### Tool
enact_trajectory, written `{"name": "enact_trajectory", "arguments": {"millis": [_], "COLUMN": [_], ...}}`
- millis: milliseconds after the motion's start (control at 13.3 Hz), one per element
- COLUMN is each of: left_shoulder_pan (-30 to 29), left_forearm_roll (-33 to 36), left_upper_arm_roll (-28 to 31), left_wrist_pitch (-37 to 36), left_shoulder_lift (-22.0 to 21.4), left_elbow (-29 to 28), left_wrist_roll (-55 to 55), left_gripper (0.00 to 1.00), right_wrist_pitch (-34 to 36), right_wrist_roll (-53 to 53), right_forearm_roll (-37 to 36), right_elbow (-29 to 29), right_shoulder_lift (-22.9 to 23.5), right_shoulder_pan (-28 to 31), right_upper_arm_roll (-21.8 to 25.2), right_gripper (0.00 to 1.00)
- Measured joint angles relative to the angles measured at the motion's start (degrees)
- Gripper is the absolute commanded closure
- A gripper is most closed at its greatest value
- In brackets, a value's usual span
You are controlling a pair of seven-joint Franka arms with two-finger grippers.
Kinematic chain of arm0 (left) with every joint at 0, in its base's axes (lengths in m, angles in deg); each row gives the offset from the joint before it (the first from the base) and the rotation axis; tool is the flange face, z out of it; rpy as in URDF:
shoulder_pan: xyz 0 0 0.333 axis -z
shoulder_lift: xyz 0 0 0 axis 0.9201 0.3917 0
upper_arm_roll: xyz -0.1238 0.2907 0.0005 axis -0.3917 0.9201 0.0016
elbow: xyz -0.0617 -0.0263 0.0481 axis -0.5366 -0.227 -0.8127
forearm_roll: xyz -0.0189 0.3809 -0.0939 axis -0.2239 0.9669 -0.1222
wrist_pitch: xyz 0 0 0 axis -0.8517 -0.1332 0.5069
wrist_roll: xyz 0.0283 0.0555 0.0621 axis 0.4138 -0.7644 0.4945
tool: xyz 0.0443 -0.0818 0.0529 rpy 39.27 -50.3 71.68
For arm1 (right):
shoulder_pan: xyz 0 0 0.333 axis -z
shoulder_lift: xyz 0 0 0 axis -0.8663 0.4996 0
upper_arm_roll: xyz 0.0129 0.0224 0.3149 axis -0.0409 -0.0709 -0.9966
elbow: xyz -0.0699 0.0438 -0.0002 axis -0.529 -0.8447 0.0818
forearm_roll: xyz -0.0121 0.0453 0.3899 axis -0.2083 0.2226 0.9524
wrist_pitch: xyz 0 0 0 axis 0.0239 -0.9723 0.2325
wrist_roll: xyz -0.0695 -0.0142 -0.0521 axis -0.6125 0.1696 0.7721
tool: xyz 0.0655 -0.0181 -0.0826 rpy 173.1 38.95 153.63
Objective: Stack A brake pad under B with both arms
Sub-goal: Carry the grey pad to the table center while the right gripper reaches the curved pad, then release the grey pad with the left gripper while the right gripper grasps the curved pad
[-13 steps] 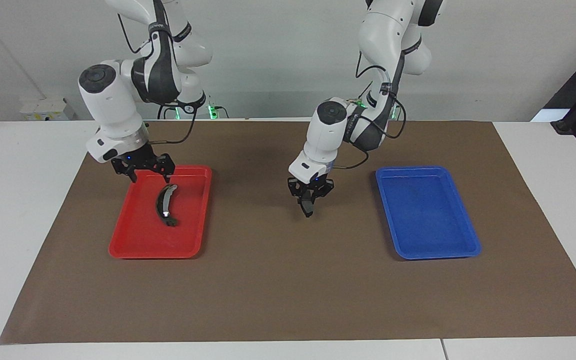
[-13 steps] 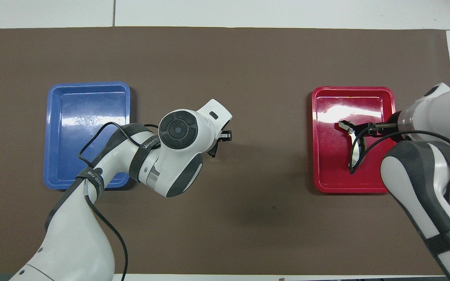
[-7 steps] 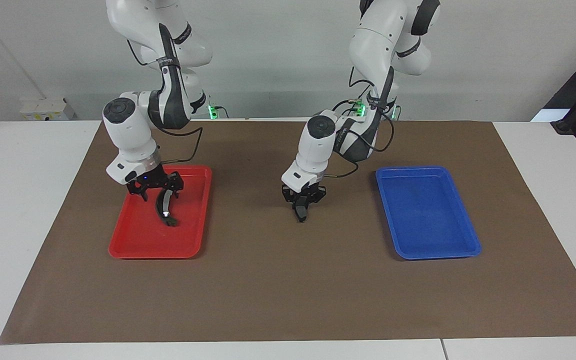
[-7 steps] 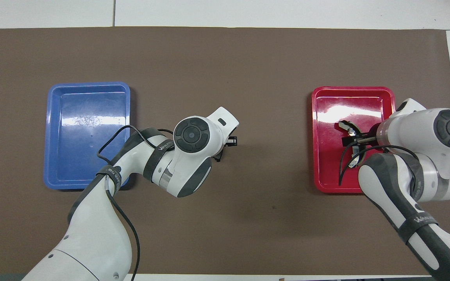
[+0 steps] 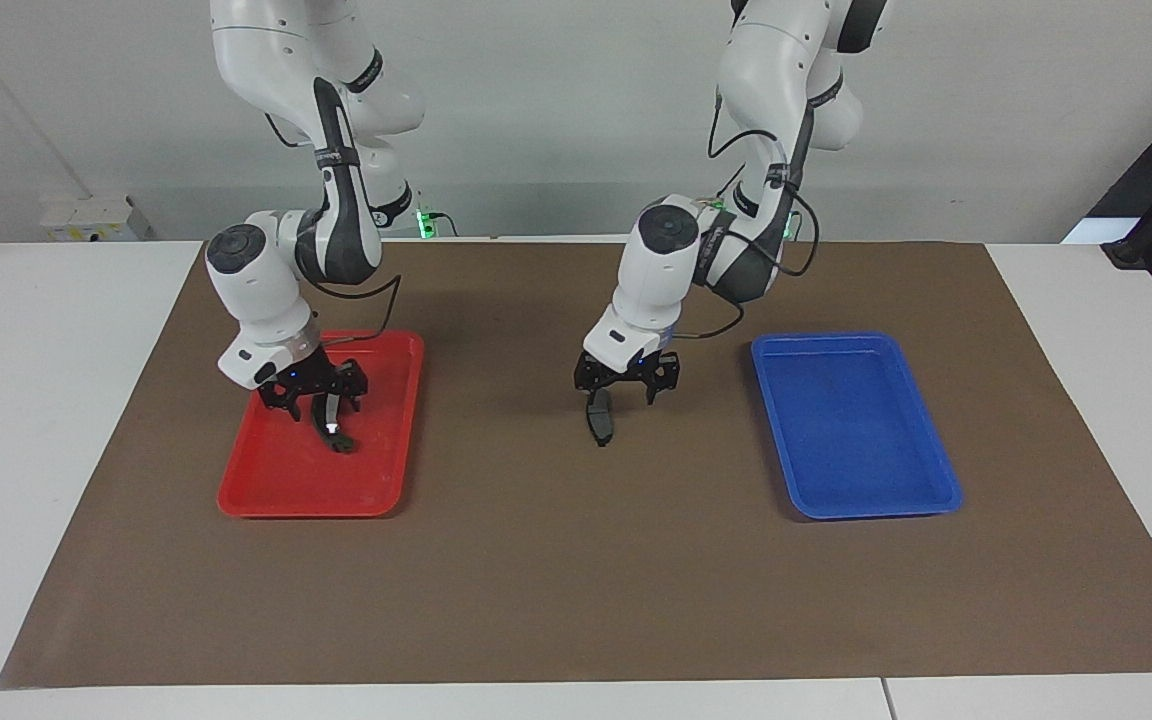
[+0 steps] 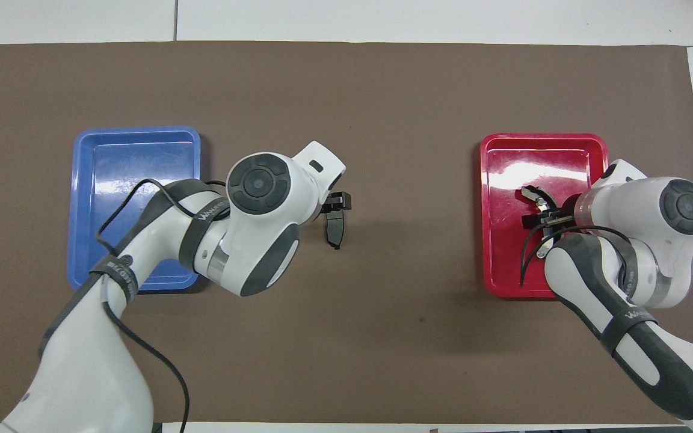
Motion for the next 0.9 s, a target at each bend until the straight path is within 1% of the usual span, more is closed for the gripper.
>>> {"name": "enact_trajectory", "arguments": {"millis": [75,150,225,451,526,751,902], "left_shoulder_pan": [-2.19,-4.55,-7.38,-17.62,-20.44,-25.97,-29.50], "left_forearm_roll": [0.02,0.05,0.05,0.02,0.02,0.01,0.02], "left_upper_arm_roll": [0.12,0.23,0.33,0.57,0.62,0.67,0.72], "left_wrist_pitch": [-3.81,-7.00,-9.76,-16.20,-18.80,-26.01,-31.54], "left_shoulder_lift": [-2.82,-4.99,-6.65,-9.35,-10.09,-13.76,-16.89], "left_elbow": [0.05,0.04,0.03,0.11,0.23,1.03,2.61], "left_wrist_roll": [3.28,7.73,13.24,29.86,33.05,35.06,36.99], "left_gripper": [0.00,0.00,0.00,0.00,0.00,0.00,0.00], "right_wrist_pitch": [-0.03,-0.04,-0.05,0.03,0.17,1.14,3.71], "right_wrist_roll": [0.00,0.00,0.01,0.27,0.31,0.31,0.31], "right_forearm_roll": [0.02,0.04,0.04,0.04,0.05,0.06,0.06], "right_elbow": [0.00,-0.02,-0.03,-0.02,-0.02,-0.19,-1.13], "right_shoulder_lift": [0.05,0.05,0.05,0.05,0.04,0.04,0.03], "right_shoulder_pan": [-0.07,-0.07,-0.07,-0.07,-0.09,-0.09,-0.10], "right_upper_arm_roll": [0.00,0.00,0.00,0.00,0.01,0.00,0.00], "right_gripper": [0.06,0.12,0.24,0.89,1.00,1.00,1.00]}}
